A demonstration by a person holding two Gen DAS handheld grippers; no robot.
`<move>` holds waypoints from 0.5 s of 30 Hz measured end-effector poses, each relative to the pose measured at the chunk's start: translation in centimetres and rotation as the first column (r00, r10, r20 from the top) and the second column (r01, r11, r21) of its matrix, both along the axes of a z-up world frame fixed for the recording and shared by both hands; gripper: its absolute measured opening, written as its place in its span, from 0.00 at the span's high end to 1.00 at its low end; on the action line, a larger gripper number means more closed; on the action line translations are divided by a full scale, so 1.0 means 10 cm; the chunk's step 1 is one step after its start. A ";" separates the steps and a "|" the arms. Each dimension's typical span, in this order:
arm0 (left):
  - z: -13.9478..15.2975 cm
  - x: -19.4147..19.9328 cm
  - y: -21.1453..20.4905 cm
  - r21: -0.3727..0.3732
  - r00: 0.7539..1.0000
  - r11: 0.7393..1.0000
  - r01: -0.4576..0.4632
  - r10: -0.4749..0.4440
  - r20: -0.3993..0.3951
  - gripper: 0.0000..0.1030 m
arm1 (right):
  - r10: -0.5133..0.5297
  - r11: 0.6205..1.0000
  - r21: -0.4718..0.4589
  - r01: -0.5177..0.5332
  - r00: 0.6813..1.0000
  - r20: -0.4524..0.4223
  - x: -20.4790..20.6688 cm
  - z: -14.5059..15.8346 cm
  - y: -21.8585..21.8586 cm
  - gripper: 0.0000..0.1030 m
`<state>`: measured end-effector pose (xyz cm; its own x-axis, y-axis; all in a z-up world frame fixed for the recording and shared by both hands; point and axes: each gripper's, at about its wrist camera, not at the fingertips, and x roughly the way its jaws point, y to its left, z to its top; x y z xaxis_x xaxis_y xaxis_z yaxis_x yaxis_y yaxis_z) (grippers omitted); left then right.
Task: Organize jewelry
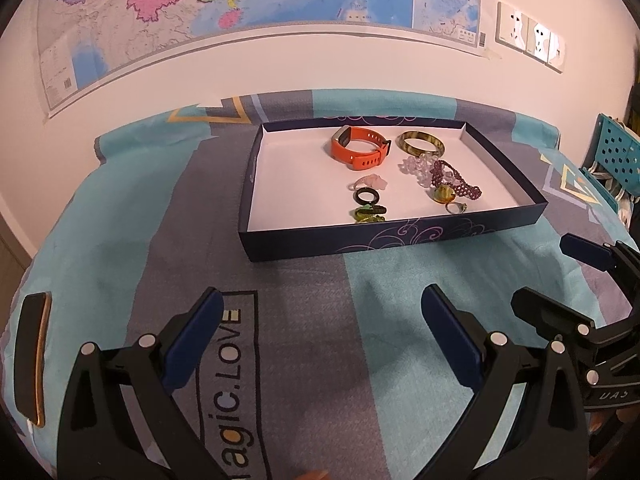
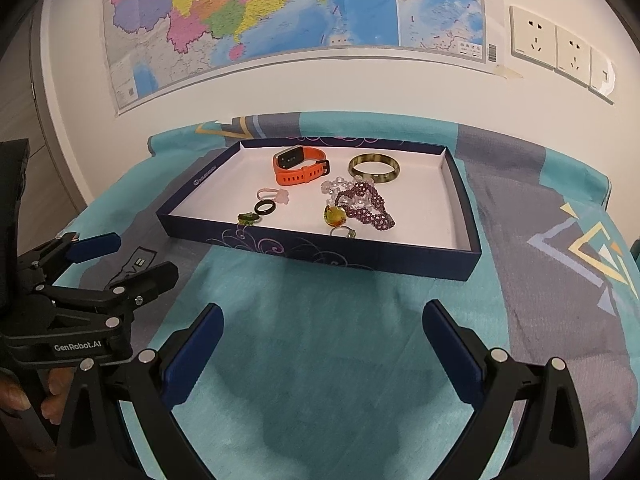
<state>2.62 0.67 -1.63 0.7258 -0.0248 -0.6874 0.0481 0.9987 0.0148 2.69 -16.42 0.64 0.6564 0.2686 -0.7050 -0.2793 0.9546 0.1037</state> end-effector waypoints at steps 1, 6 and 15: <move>0.00 0.00 0.00 0.001 1.000 1.000 0.000 0.000 0.002 0.05 | 0.000 1.000 0.002 0.000 1.000 -0.003 0.00 0.00 0.00 0.07; 0.00 -0.02 0.01 -0.008 1.000 1.000 -0.004 0.004 -0.003 0.05 | -0.002 1.000 0.002 0.002 1.000 0.000 -0.02 0.00 0.00 0.07; 0.00 -0.06 -0.01 -0.005 1.000 1.000 -0.001 0.001 0.002 0.05 | -0.004 1.000 0.003 0.004 1.000 -0.002 -0.04 -0.01 -0.01 0.07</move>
<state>2.06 0.60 -1.62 0.7273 -0.0273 -0.6858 0.0472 0.9988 0.0103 2.32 -16.51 0.54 0.6561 0.2683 -0.7053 -0.2752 0.9554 0.1073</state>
